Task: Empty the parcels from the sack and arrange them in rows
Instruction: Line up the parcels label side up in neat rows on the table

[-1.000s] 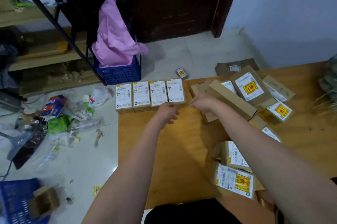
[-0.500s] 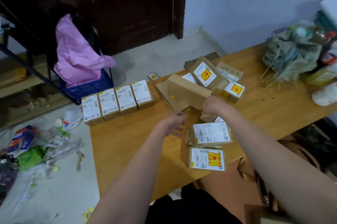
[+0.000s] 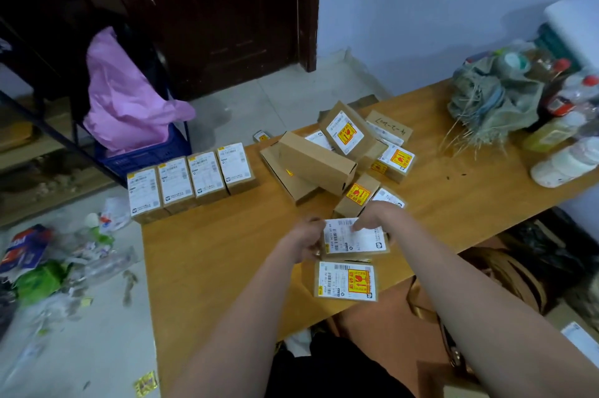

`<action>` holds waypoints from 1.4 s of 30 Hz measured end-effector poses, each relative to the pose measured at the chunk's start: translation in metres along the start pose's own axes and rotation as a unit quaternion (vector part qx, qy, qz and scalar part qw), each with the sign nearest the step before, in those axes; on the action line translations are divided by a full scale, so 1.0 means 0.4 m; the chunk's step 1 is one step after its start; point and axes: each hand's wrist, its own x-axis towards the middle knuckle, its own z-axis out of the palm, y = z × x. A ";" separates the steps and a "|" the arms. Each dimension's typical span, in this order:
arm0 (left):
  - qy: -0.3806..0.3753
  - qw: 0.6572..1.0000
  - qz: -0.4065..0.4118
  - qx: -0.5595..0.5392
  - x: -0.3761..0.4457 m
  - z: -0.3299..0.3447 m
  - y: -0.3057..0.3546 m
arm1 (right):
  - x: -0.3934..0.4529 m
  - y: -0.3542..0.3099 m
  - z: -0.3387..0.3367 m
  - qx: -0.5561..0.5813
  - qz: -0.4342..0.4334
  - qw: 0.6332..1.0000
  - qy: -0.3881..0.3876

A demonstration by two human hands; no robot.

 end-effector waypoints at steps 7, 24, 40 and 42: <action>0.040 0.996 0.053 -0.065 -0.004 -0.088 0.002 | 0.010 -0.062 -0.046 0.085 0.003 0.993 -0.078; 0.189 0.944 0.147 -0.228 -0.111 -0.495 -0.116 | 0.009 -0.456 0.127 0.138 -0.222 0.944 -0.201; 0.351 0.927 0.029 -0.126 -0.047 -0.722 -0.345 | 0.087 -0.799 0.434 0.208 -0.170 0.956 -0.118; 0.355 0.928 0.017 -0.114 -0.037 -0.746 -0.356 | 0.103 -0.825 0.456 0.181 -0.175 0.963 -0.100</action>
